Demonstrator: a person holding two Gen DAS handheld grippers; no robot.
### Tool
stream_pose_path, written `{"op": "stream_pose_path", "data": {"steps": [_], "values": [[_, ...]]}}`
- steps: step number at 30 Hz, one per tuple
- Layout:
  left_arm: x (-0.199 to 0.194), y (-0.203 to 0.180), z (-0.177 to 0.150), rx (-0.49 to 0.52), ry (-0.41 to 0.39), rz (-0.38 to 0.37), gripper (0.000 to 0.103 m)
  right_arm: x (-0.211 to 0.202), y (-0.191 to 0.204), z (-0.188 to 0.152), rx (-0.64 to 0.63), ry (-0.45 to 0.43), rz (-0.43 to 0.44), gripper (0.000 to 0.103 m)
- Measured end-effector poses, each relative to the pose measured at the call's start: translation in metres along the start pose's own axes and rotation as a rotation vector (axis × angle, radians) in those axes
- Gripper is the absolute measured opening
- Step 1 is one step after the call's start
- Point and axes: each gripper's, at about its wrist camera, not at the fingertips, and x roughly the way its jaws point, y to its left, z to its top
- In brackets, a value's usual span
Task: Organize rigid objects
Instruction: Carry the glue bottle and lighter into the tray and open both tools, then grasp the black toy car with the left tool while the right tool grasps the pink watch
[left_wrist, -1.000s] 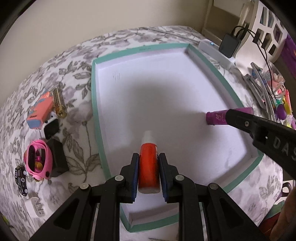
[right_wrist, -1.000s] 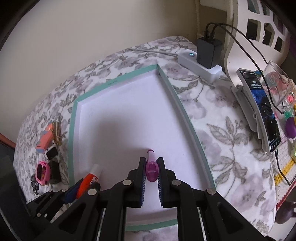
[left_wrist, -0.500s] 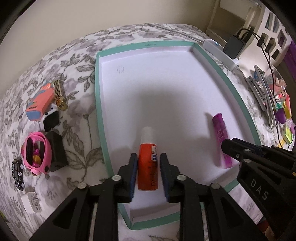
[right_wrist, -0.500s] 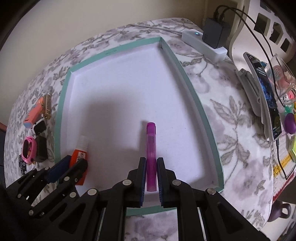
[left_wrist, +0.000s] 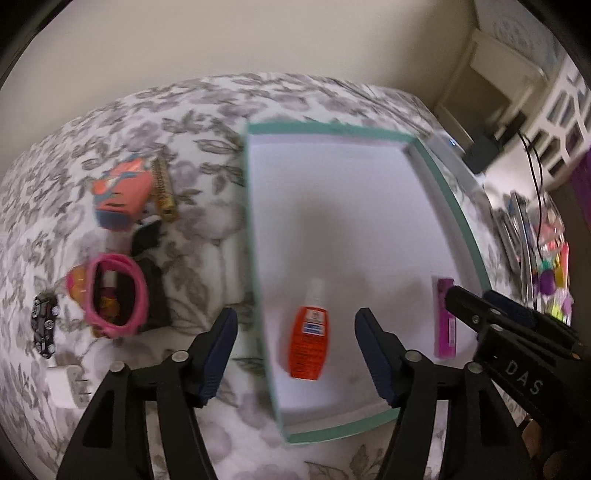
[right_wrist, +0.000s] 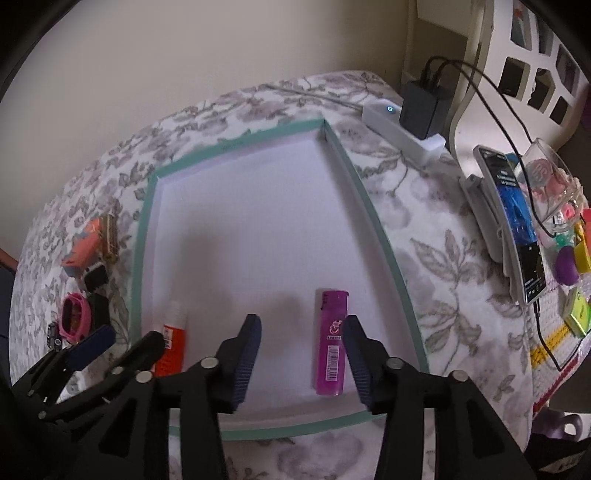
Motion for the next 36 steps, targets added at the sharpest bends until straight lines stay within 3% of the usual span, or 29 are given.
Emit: {"op": "stream_pose_path", "data": {"steps": [3, 6, 8, 12, 15, 20, 36], "values": [[-0.008, 0.014, 0.002, -0.036, -0.025, 0.011, 0.072, 0.000, 0.003, 0.000, -0.001, -0.003, 0.012, 0.068], [-0.016, 0.029, 0.002, -0.077, -0.046, 0.021, 0.085, 0.003, 0.007, -0.001, -0.006, -0.002, 0.017, 0.077], [-0.021, 0.039, 0.002, -0.101, -0.062, 0.038, 0.085, 0.004, 0.010, -0.003, -0.015, -0.003, 0.020, 0.079], [-0.031, 0.058, 0.001, -0.138, -0.080, 0.066, 0.089, 0.002, 0.015, -0.002, -0.029, -0.023, 0.026, 0.095], [-0.036, 0.070, 0.001, -0.158, -0.095, 0.083, 0.089, 0.001, 0.019, -0.002, -0.031, -0.033, 0.040, 0.100], [-0.037, 0.098, 0.000, -0.241, -0.089, 0.067, 0.090, -0.002, 0.032, -0.002, -0.059, -0.047, 0.042, 0.101], [-0.074, 0.190, -0.005, -0.373, -0.131, 0.181, 0.090, -0.020, 0.097, -0.001, -0.157, -0.098, 0.146, 0.101]]}}
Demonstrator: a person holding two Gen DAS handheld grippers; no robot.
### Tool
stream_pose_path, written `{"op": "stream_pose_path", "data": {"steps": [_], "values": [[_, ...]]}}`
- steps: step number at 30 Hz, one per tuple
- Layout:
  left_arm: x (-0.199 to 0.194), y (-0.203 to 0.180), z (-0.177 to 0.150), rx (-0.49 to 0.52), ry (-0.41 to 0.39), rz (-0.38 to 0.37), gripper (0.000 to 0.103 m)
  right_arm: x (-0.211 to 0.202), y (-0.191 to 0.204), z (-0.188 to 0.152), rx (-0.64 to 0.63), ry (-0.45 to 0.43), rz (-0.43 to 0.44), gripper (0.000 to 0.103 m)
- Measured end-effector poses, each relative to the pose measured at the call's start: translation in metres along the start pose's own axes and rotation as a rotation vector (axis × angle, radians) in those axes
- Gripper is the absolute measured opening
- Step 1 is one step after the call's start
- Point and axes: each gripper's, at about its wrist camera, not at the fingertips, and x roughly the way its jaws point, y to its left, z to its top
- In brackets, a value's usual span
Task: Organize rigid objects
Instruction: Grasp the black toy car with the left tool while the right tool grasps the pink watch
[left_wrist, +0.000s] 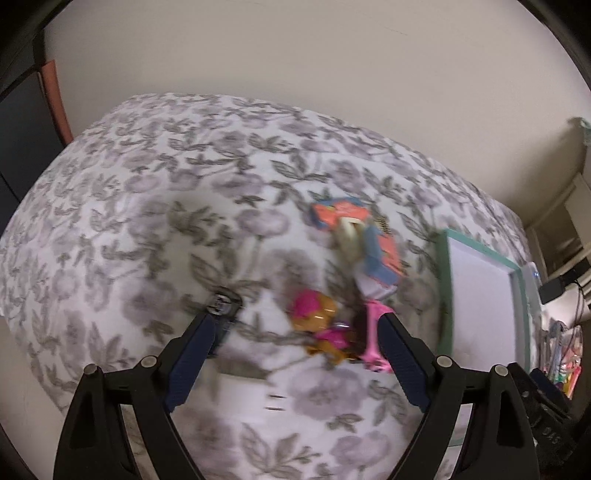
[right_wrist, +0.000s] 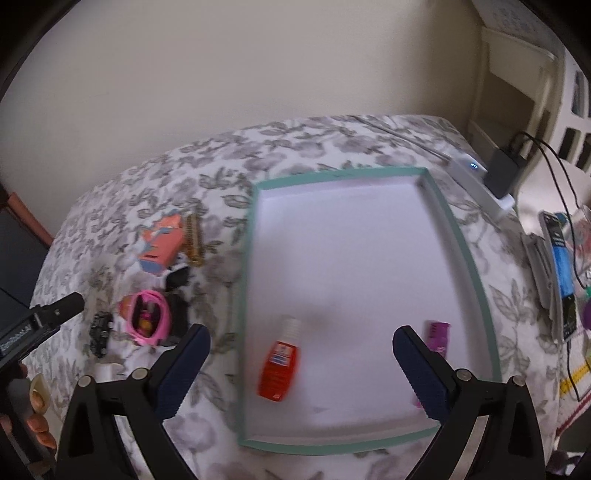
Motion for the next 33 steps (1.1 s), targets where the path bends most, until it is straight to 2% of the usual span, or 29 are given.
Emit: {"op": "stream_pose_path", "data": {"steps": [5, 10, 19, 26, 33], "values": [[0.003, 0.024, 0.005, -0.015, 0.006, 0.056, 0.090, 0.008, 0.031, 0.001, -0.062, 0.012, 0.041, 0.101], [0.016, 0.044, 0.007, -0.066, 0.050, 0.050, 0.090, 0.026, 0.061, 0.001, -0.091, 0.054, 0.108, 0.100], [0.043, 0.060, 0.001, -0.091, 0.168, 0.054, 0.090, 0.061, 0.103, 0.001, -0.149, 0.116, 0.150, 0.097], [0.053, 0.063, 0.004, -0.097, 0.173, 0.060, 0.090, 0.076, 0.117, -0.003, -0.155, 0.149, 0.175, 0.088], [0.078, 0.065, 0.004, -0.104, 0.218, 0.044, 0.090, 0.085, 0.124, -0.004, -0.143, 0.169, 0.200, 0.077]]}}
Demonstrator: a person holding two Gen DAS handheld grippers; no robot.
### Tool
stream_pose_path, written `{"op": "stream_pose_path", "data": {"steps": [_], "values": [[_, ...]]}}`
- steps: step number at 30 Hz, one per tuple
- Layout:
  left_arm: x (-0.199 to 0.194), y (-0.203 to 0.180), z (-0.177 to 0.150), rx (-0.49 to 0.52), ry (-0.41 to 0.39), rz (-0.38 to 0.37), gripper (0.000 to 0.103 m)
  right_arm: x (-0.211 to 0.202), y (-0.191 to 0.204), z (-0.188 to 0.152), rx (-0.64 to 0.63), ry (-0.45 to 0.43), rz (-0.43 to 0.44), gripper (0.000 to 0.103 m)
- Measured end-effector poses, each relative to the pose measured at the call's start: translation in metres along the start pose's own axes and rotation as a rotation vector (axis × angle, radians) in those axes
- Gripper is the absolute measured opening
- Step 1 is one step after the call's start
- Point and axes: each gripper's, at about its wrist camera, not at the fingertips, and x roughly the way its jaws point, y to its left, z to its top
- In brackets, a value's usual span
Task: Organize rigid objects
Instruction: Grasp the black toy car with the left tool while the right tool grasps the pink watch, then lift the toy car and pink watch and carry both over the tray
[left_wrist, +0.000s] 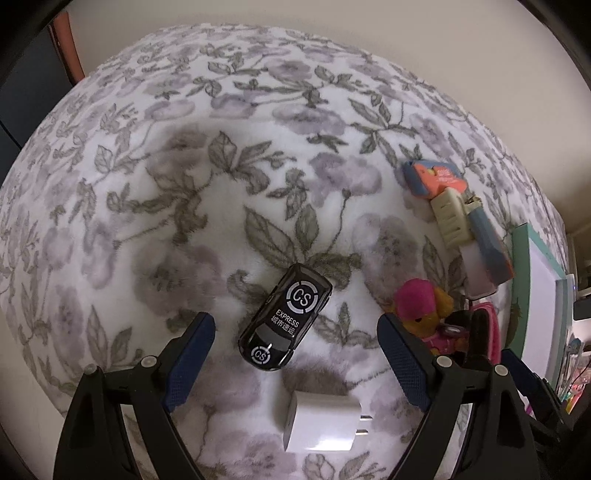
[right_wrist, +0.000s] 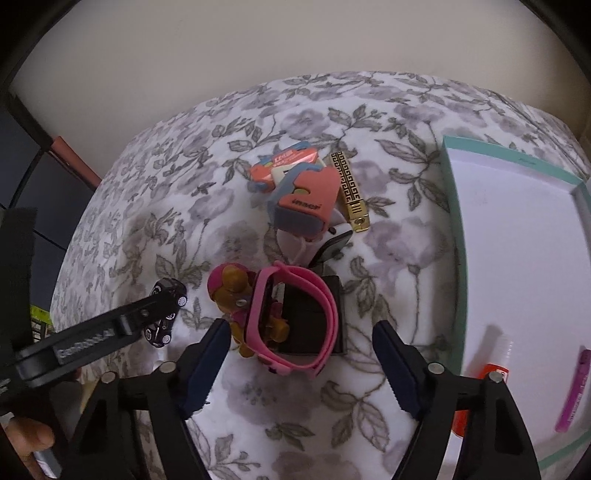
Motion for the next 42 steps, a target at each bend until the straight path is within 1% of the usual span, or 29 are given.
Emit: {"op": "stream_pose_path", "data": {"steps": [1, 5, 6, 9, 10, 11, 12, 13, 15, 20, 23, 25, 26, 33, 37, 42], "values": [[0.003, 0.000, 0.000, 0.000, 0.004, 0.000, 0.090, 0.002, 0.000, 0.000, 0.003, 0.004, 0.006, 0.076], [0.014, 0.000, 0.000, 0.008, 0.015, 0.011, 0.089, 0.007, 0.003, 0.000, 0.007, 0.016, 0.010, 0.062], [0.017, 0.000, 0.000, 0.011, 0.017, 0.016, 0.086, 0.007, 0.003, 0.000, 0.007, 0.015, 0.006, 0.062], [0.024, -0.001, -0.001, 0.019, 0.030, 0.032, 0.067, 0.008, 0.002, 0.001, 0.014, 0.016, 0.009, 0.059], [0.027, -0.001, -0.002, 0.022, 0.034, 0.043, 0.065, 0.008, 0.002, 0.001, 0.016, 0.016, 0.011, 0.059], [0.029, -0.002, -0.003, 0.030, 0.032, 0.055, 0.064, 0.007, 0.001, 0.001, 0.017, 0.016, 0.011, 0.056], [0.029, -0.004, -0.004, 0.039, 0.030, 0.068, 0.061, 0.006, 0.000, 0.000, 0.020, 0.016, 0.012, 0.053], [0.030, -0.005, -0.004, 0.044, 0.028, 0.080, 0.056, 0.006, -0.001, 0.001, 0.026, 0.017, 0.019, 0.053], [0.030, -0.007, -0.005, 0.053, 0.022, 0.104, 0.050, 0.005, -0.002, 0.000, 0.032, 0.020, 0.026, 0.052], [0.031, -0.010, -0.007, 0.052, 0.017, 0.098, 0.048, 0.002, -0.002, -0.001, 0.031, 0.017, 0.034, 0.052], [0.026, -0.012, -0.006, 0.059, 0.007, 0.095, 0.043, -0.005, -0.005, 0.000, 0.035, 0.006, 0.045, 0.052], [0.019, -0.017, -0.007, 0.061, 0.000, 0.086, 0.037, -0.009, -0.009, 0.000, 0.042, 0.003, 0.050, 0.052], [0.015, -0.018, -0.007, 0.065, -0.004, 0.083, 0.036, -0.011, -0.011, 0.000, 0.044, 0.001, 0.053, 0.052], [0.005, -0.029, -0.009, 0.092, -0.020, 0.092, 0.035, -0.025, -0.024, 0.002, 0.062, -0.015, 0.073, 0.052], [-0.002, -0.032, -0.014, 0.086, -0.025, 0.088, 0.034, -0.032, -0.028, 0.003, 0.060, -0.026, 0.076, 0.052], [-0.012, -0.038, -0.017, 0.096, -0.058, 0.081, 0.034, -0.039, -0.037, 0.004, 0.076, -0.035, 0.089, 0.052]]}}
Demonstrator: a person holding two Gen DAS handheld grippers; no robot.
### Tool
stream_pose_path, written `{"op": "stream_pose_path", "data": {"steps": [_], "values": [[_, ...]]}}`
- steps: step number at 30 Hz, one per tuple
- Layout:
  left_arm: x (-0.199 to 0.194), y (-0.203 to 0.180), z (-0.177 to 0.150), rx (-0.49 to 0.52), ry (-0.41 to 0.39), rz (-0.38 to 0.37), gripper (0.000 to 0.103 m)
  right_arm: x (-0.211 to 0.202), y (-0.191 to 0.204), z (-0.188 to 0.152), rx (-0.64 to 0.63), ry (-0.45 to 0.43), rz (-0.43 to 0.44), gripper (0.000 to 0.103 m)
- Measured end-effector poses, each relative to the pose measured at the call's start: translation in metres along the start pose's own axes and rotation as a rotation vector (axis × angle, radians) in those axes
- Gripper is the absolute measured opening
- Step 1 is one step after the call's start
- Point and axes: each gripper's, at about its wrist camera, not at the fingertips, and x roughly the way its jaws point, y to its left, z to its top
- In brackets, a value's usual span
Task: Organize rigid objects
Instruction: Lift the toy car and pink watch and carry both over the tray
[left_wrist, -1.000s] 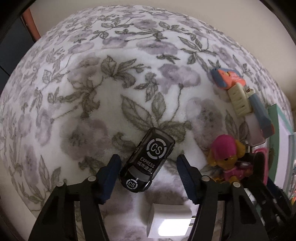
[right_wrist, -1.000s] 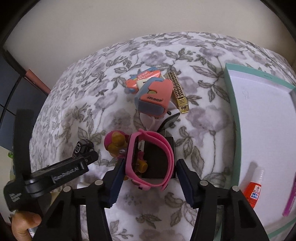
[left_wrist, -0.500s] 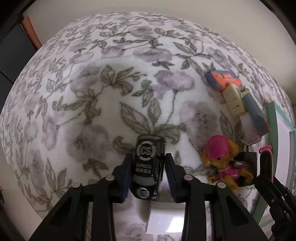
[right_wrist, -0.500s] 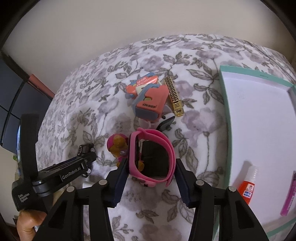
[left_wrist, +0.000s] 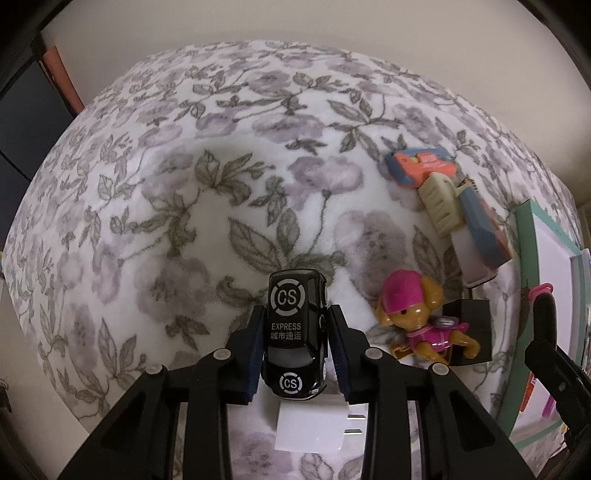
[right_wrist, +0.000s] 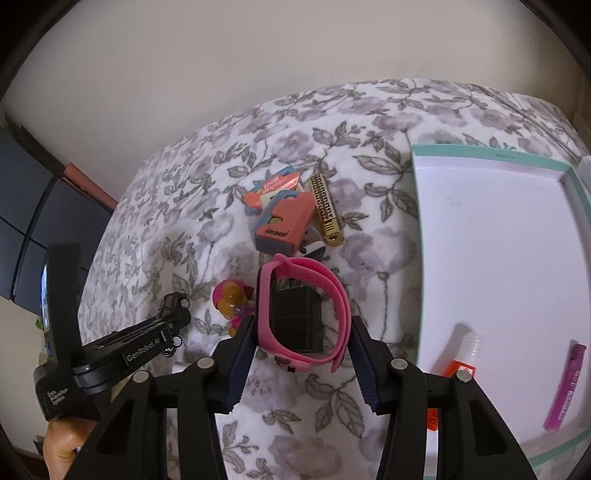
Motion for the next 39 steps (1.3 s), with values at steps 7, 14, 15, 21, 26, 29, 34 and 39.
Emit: {"op": "stream_pose_path", "data": {"steps": [7, 14, 15, 21, 26, 29, 34, 39], "values": [[-0.013, -0.007, 0.000, 0.017, -0.049, -0.011, 0.034, -0.015, -0.013, 0.003, 0.011, -0.025, -0.004, 0.052], [-0.035, -0.021, 0.004, 0.036, -0.095, -0.088, 0.034, -0.030, -0.030, 0.007, 0.036, -0.053, -0.015, 0.052], [-0.038, -0.023, 0.004, 0.040, -0.100, -0.098, 0.034, -0.032, -0.032, 0.008, 0.037, -0.057, -0.017, 0.052], [-0.053, -0.053, 0.003, 0.080, -0.121, -0.169, 0.034, -0.045, -0.051, 0.010, 0.054, -0.075, -0.057, 0.052], [-0.063, -0.089, -0.002, 0.156, -0.127, -0.206, 0.034, -0.054, -0.073, 0.011, 0.088, -0.084, -0.094, 0.052], [-0.068, -0.119, -0.008, 0.224, -0.125, -0.230, 0.034, -0.059, -0.090, 0.011, 0.116, -0.092, -0.131, 0.052], [-0.071, -0.164, -0.018, 0.328, -0.122, -0.249, 0.035, -0.067, -0.116, 0.010, 0.145, -0.099, -0.192, 0.052], [-0.068, -0.199, -0.024, 0.404, -0.118, -0.247, 0.035, -0.073, -0.136, 0.009, 0.157, -0.100, -0.254, 0.052]]}}
